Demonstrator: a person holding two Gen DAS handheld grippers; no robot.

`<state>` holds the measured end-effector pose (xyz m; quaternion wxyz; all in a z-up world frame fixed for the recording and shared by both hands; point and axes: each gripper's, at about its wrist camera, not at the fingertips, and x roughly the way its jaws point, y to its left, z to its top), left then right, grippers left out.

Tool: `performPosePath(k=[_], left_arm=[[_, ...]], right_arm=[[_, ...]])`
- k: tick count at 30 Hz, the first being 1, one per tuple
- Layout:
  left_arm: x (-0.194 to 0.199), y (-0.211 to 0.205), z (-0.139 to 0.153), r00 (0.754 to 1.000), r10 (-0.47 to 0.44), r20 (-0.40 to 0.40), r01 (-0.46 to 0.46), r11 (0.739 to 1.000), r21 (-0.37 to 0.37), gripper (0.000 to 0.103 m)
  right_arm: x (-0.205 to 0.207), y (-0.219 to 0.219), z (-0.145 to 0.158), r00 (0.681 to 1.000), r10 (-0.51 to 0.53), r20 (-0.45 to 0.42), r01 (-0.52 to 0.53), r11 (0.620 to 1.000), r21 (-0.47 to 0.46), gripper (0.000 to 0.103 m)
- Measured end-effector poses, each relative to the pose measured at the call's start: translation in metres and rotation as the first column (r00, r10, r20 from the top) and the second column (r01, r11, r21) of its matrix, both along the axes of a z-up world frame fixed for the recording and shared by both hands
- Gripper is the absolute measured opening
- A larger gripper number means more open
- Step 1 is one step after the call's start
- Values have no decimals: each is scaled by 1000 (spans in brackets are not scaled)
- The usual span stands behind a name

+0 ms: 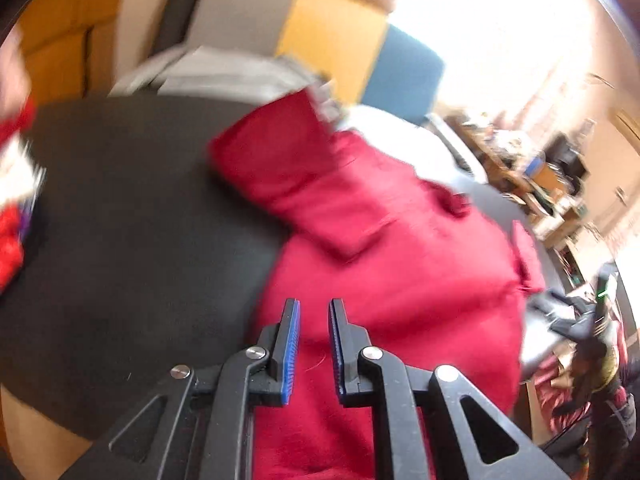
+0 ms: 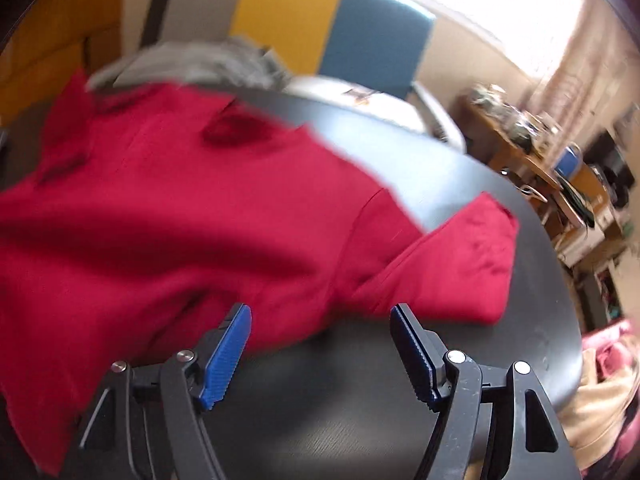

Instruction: Fold clothes

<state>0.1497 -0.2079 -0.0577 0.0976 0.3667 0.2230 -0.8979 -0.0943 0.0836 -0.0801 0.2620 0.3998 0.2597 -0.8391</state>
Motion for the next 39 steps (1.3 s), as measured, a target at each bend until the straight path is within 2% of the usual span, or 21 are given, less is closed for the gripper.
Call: performPosePath(k=[3, 4, 6, 11, 13, 15, 18, 19, 20, 21, 22, 23, 24, 25, 26, 28, 30, 34, 35, 37, 39], left_arm=[[-12, 43, 26, 977, -208, -52, 206, 977, -46, 21], [-18, 62, 32, 952, -300, -58, 297, 954, -51, 26], [-33, 106, 33, 880, -474, -23, 474, 880, -35, 31], [-69, 197, 4, 750, -648, 130, 660, 747, -82, 44], [-83, 225, -6, 718, -670, 192, 694, 711, -116, 47], [-95, 255, -21, 696, -653, 298, 716, 662, -223, 50], [-107, 282, -63, 683, -537, 496, 727, 565, -389, 57], [-108, 287, -76, 678, -500, 538, 732, 524, -435, 65], [-107, 286, -78, 682, -510, 525, 731, 513, -451, 65], [-106, 280, -76, 683, -531, 502, 729, 535, -426, 63], [-108, 268, -72, 689, -546, 477, 721, 586, -370, 54], [-114, 249, -66, 707, -558, 435, 695, 665, -275, 45], [-121, 224, -59, 732, -561, 386, 650, 745, -151, 27], [-128, 191, -55, 766, -560, 315, 580, 814, 37, 23], [-131, 154, -55, 808, -547, 220, 495, 832, 252, 21], [-127, 104, -60, 868, -492, 66, 402, 775, 488, 20], [-119, 64, -69, 903, -423, -75, 359, 648, 671, 20], [-104, 46, -94, 910, -374, -177, 354, 483, 801, 20], [-101, 48, -101, 909, -368, -195, 356, 446, 821, 20], [-93, 52, -112, 906, -359, -226, 363, 380, 851, 20], [-89, 55, -118, 902, -352, -250, 372, 342, 863, 20]], right_arm=[[21, -1, -21, 995, 39, 88, -36, 999, -33, 73], [23, -1, -25, 993, 36, 109, -30, 998, -53, 73], [24, 2, -31, 989, 15, 150, 0, 995, -98, 80], [15, 38, -34, 960, -88, 267, 169, 939, -299, 86], [10, 57, -35, 944, -125, 304, 234, 906, -353, 90], [11, 64, -34, 941, -131, 312, 249, 893, -376, 91], [19, 65, -33, 946, -121, 302, 238, 889, -390, 100], [21, 65, -33, 947, -117, 299, 235, 888, -395, 102], [23, 66, -33, 948, -114, 296, 231, 887, -400, 103], [26, 66, -32, 950, -111, 293, 228, 886, -405, 103], [28, 66, -32, 951, -107, 289, 224, 884, -410, 103], [31, 67, -32, 953, -104, 286, 221, 883, -414, 103], [33, 67, -31, 954, -100, 283, 217, 882, -419, 103], [36, 68, -31, 955, -97, 279, 213, 880, -424, 103], [38, 68, -31, 957, -94, 276, 210, 879, -429, 103], [43, 71, -28, 955, -83, 286, 212, 864, -456, 103], [41, 82, -22, 925, -19, 380, 257, 768, -587, 103], [36, 83, -22, 825, 228, 517, 358, 496, -791, 103], [36, 76, -26, 800, 271, 535, 380, 460, -802, 103], [37, 55, -33, 769, 307, 561, 410, 437, -800, 103], [37, 32, -39, 748, 324, 580, 432, 427, -795, 103]])
